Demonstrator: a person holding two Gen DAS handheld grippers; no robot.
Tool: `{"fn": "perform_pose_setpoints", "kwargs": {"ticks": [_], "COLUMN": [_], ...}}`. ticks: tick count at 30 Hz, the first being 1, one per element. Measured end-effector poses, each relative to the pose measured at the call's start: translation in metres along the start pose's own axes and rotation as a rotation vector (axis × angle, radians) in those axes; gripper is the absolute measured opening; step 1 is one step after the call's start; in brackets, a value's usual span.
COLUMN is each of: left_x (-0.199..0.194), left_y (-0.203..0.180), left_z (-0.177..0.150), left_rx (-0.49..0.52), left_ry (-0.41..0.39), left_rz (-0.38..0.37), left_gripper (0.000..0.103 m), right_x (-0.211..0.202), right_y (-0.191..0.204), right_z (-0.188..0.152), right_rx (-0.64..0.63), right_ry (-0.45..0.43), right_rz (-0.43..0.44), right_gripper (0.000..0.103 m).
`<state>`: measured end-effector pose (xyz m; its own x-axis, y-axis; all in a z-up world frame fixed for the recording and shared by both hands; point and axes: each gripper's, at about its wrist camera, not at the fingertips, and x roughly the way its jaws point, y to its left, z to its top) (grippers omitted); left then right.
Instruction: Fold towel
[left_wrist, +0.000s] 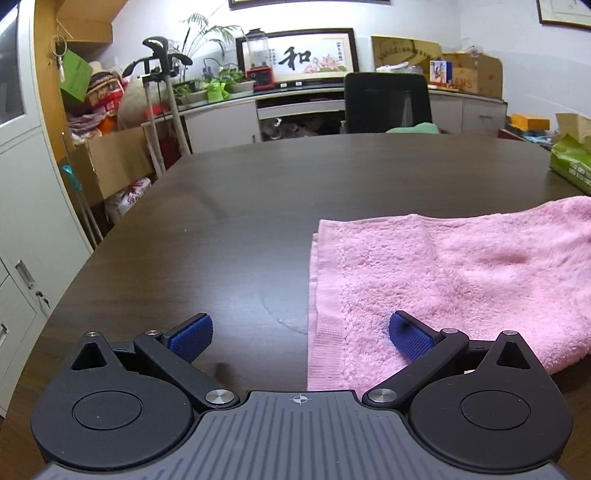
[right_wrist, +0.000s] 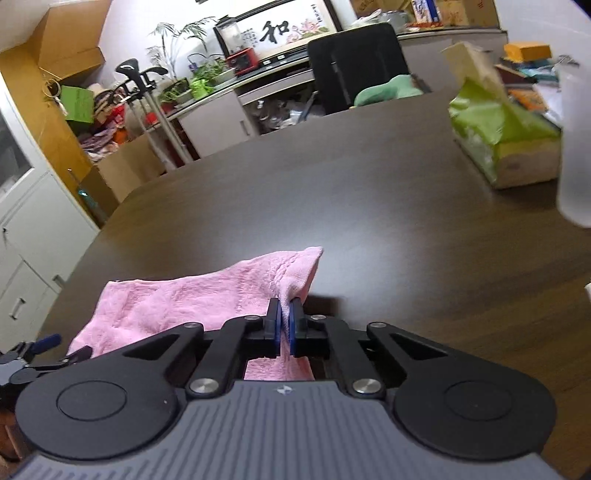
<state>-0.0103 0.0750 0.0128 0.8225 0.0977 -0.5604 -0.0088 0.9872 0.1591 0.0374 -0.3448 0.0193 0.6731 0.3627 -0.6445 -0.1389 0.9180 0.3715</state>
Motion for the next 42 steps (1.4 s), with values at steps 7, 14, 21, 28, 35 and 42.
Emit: {"fn": "perform_pose_setpoints", "kwargs": {"ticks": [7, 14, 21, 28, 35, 42], "left_x": [-0.007, -0.012, -0.003, 0.000, 0.001, 0.001], "left_y": [0.018, -0.009, -0.014, -0.012, -0.012, -0.012], "left_z": [0.003, -0.008, -0.006, -0.006, -0.005, -0.003], "left_rx": [0.004, 0.158, 0.162, 0.152, 0.135, 0.123], "left_ry": [-0.060, -0.085, -0.037, -0.018, -0.006, 0.000], "left_rz": [0.094, 0.062, 0.022, 0.010, 0.003, -0.004], "left_gripper": [0.103, 0.103, 0.103, 0.103, 0.103, 0.103], "right_x": [-0.001, 0.027, 0.023, 0.002, 0.007, 0.008], "right_y": [0.014, 0.006, -0.017, -0.038, -0.029, -0.023], "right_z": [0.009, 0.001, -0.006, -0.021, -0.023, -0.026], "right_rx": [-0.041, -0.029, 0.031, 0.100, 0.050, 0.054], "right_ry": [0.032, 0.095, 0.112, 0.118, 0.146, 0.111], "right_rz": [-0.025, -0.107, -0.074, 0.038, 0.121, 0.068], "right_gripper": [0.004, 0.008, 0.030, 0.043, 0.043, 0.008]}}
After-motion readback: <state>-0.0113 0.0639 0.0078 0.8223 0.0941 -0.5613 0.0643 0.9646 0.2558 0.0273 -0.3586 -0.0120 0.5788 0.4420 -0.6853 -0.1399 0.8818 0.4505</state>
